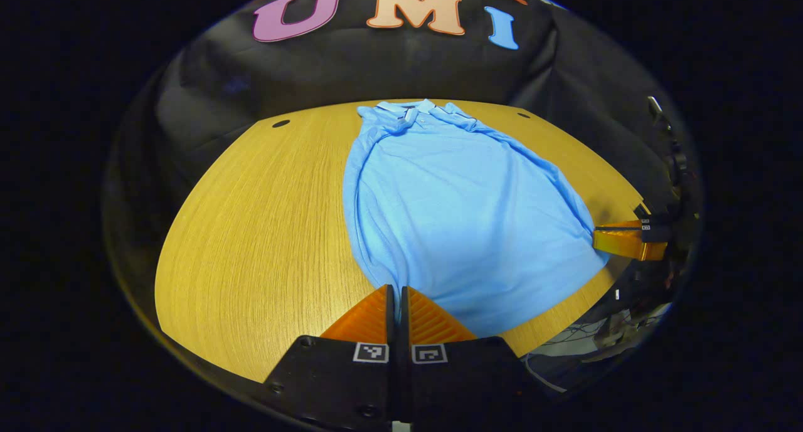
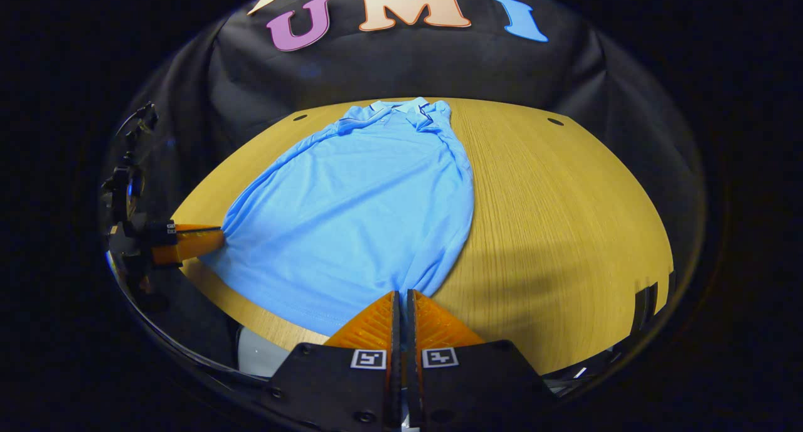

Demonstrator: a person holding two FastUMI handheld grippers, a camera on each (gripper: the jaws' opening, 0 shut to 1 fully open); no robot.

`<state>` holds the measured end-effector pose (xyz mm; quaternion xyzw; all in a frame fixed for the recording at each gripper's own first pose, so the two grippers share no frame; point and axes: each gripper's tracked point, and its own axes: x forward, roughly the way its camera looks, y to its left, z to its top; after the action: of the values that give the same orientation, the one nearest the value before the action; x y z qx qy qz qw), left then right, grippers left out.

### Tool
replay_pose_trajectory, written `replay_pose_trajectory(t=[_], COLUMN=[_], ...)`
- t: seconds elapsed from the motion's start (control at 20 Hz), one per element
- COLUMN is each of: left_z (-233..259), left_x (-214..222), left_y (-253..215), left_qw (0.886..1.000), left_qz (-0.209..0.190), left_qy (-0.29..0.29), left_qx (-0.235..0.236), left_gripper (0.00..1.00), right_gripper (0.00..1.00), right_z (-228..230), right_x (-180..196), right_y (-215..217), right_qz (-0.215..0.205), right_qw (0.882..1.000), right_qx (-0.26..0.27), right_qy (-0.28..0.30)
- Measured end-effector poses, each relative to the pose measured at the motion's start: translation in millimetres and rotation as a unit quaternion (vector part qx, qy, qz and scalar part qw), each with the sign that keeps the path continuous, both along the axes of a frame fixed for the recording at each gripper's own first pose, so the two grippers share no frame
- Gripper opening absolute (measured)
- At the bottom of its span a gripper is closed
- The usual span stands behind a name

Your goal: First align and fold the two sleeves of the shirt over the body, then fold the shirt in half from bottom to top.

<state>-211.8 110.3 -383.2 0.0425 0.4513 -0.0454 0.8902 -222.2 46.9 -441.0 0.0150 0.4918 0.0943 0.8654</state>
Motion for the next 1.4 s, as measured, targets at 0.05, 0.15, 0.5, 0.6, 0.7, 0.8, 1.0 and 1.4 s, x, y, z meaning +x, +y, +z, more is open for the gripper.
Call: replay_pose_trajectory(t=[0.05,0.15,0.5,0.6,0.7,0.8,1.0,1.4], left_z=[8,25,80,92,104,109,121,112], left_x=[6,20,82,106,136,167,232,350], left_y=[-3,-12,-19,-17,-14,-9,-6,-3], left_qw=[1.000,0.999,0.995,0.993,0.991,0.989,0.986,0.983], left_qz=[0.007,0.007,0.012,0.019,0.028,0.037,0.041,0.039], left_qy=[-0.013,-0.033,-0.092,-0.105,-0.122,-0.133,-0.157,-0.176], left_qx=[-0.005,-0.021,-0.044,-0.049,-0.053,-0.052,-0.048,-0.032], left_gripper=[0.00,0.00,0.00,0.00,0.00,0.00,0.00,0.00], right_gripper=[0.06,0.07,0.06,0.02,0.06,0.06,0.06,0.06], right_z=[6,21,77,90,102,106,111,85], right_x=[7,24,104,133,166,198,264,386], right_y=[1,6,10,10,10,10,12,5], right_qz=[-0.002,0.000,-0.004,-0.007,-0.006,-0.005,-0.010,-0.007], right_qw=[1.000,0.999,0.994,0.991,0.987,0.985,0.979,0.974], right_qx=[0.005,0.016,0.042,0.048,0.055,0.062,0.077,0.079], right_qy=[-0.009,-0.030,-0.106,-0.129,-0.151,-0.164,-0.189,-0.214])
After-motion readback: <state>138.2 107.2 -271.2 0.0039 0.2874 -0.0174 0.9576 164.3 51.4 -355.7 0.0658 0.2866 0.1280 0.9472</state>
